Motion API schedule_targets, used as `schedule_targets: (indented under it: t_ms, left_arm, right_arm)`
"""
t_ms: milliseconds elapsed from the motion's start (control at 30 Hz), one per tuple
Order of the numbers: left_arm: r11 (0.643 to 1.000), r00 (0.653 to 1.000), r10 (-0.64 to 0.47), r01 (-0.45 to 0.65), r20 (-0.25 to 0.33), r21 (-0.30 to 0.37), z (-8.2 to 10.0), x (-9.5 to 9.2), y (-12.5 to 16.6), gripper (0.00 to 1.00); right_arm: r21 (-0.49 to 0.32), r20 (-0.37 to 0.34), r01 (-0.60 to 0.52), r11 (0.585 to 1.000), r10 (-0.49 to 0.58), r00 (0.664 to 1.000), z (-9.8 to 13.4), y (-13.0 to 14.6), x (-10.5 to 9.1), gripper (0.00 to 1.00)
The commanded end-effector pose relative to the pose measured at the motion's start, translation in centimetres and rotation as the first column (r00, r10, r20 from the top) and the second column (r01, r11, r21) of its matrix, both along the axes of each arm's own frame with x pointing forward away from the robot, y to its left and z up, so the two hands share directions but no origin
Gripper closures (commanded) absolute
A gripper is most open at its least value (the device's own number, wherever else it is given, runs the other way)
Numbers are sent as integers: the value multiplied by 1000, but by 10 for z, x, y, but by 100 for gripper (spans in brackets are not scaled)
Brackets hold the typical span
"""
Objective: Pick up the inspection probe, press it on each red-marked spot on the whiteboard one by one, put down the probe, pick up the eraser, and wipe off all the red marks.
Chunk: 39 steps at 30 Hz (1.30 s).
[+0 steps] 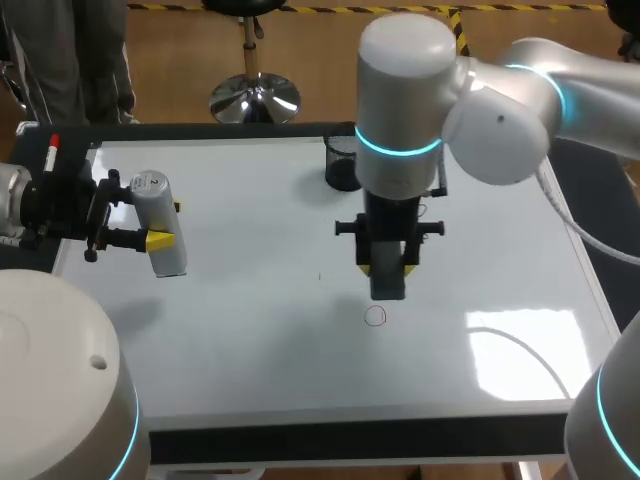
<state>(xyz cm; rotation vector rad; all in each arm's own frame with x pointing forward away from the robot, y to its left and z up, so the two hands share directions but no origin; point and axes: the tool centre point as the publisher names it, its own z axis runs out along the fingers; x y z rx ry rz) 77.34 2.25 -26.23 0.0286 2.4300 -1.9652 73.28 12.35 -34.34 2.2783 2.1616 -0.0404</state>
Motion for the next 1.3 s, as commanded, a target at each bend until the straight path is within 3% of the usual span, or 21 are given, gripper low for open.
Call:
schedule_targets:
  t_ms: [33,267,667,1000,1300]
  left_arm:
    - [1000,1000,0,0,3,-2,1,0,1,100]
    - [1000,1000,0,0,3,-2,1,0,1,100]
    - [1000,1000,0,0,3,-2,1,0,1,100]
    - [1000,1000,0,0,3,-2,1,0,1,100]
    - [1000,1000,0,0,3,-2,1,0,1,100]
  right_arm:
    - [44,38,-1,999,-1,999,10,-37,-15,100]
    - [65,51,-17,998,14,999,18,-65,-30,100]
    - [92,5,-11,996,11,1000,24,-107,-48,100]
    - [127,-14,17,992,-15,1000,21,-134,-49,100]
    - [113,-29,46,993,-43,999,20,-141,-48,100]
